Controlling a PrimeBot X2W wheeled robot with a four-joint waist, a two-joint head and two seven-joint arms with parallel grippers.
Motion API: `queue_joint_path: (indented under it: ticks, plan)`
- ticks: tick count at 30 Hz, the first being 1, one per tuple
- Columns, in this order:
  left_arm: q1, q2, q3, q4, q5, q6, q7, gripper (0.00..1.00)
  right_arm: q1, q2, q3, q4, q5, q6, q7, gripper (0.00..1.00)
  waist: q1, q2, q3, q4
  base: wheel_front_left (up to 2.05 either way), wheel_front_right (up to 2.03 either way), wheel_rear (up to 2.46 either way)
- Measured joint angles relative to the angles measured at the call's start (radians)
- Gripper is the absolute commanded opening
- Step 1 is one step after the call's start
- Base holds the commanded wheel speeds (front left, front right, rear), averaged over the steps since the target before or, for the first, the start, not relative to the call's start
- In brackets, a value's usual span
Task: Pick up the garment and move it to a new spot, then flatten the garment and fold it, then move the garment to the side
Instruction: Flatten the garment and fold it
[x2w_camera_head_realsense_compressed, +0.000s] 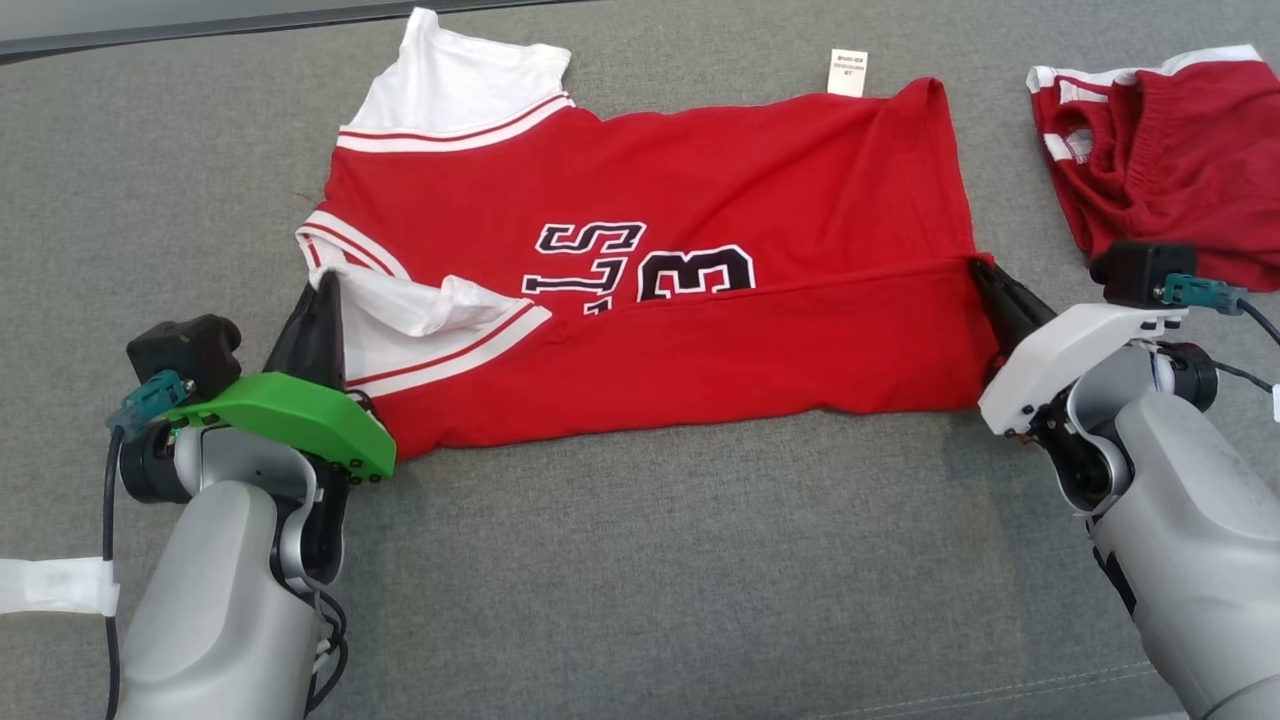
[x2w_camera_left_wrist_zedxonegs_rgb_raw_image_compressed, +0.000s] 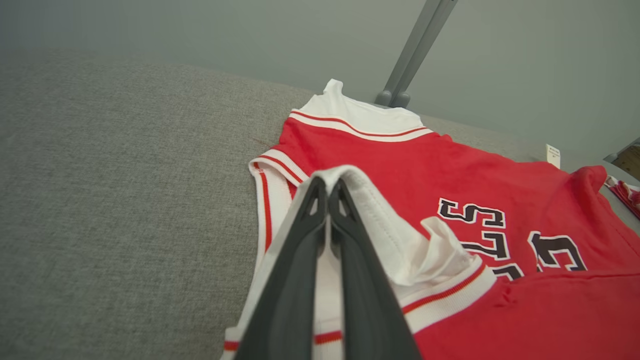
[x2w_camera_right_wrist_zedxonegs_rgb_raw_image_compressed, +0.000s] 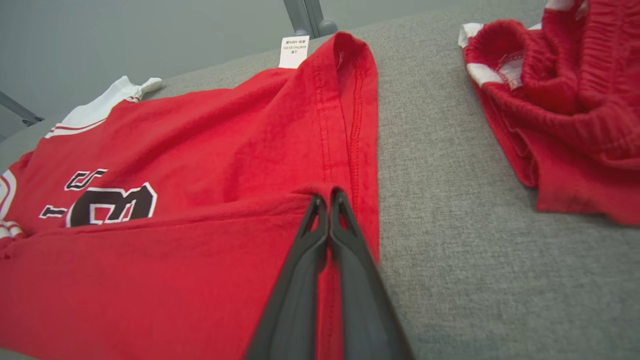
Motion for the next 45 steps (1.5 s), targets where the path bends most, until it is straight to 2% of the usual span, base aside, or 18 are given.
queue_joint_path:
  ticks: [11, 18, 24, 31, 36, 45]
  plan:
    - [-0.016, 0.001, 0.018, 0.061, 0.001, -0.021, -0.071, 1.0, -0.017, -0.049, 0.016, 0.016, -0.002, 0.0, -0.068, 1.0, 0.0, 0.0, -0.015, 0.01, 0.0, 0.0, 0.0]
    - [0.014, -0.002, 0.025, 0.064, -0.021, -0.054, -0.09, 1.0, 0.005, -0.067, 0.01, 0.01, -0.001, 0.001, -0.144, 1.0, 0.0, 0.0, -0.051, 0.021, 0.0, 0.0, 0.0]
    - [0.13, -0.01, 0.031, 0.097, -0.071, -0.064, -0.09, 1.0, 0.062, -0.065, 0.008, -0.001, 0.001, 0.001, -0.175, 1.0, -0.0001, 0.0, -0.09, 0.029, 0.0, 0.0, 0.0]
    - [0.187, -0.032, 0.026, 0.108, -0.12, -0.087, -0.086, 1.0, 0.121, -0.05, 0.0, -0.016, 0.008, 0.001, -0.191, 1.0, -0.0001, 0.0, -0.127, 0.031, 0.0, 0.0, 0.0]
    - [0.216, -0.033, 0.029, 0.143, -0.142, -0.087, -0.059, 1.0, 0.155, -0.021, 0.003, -0.027, 0.017, 0.001, -0.192, 1.0, -0.0001, 0.0, -0.138, 0.019, 0.0, 0.0, 0.0]
    - [0.216, -0.033, 0.054, 0.179, -0.178, -0.076, -0.047, 1.0, 0.167, -0.004, 0.012, -0.056, 0.016, 0.001, -0.2, 1.0, -0.0001, 0.0, -0.128, -0.02, 0.0, 0.0, 0.0]
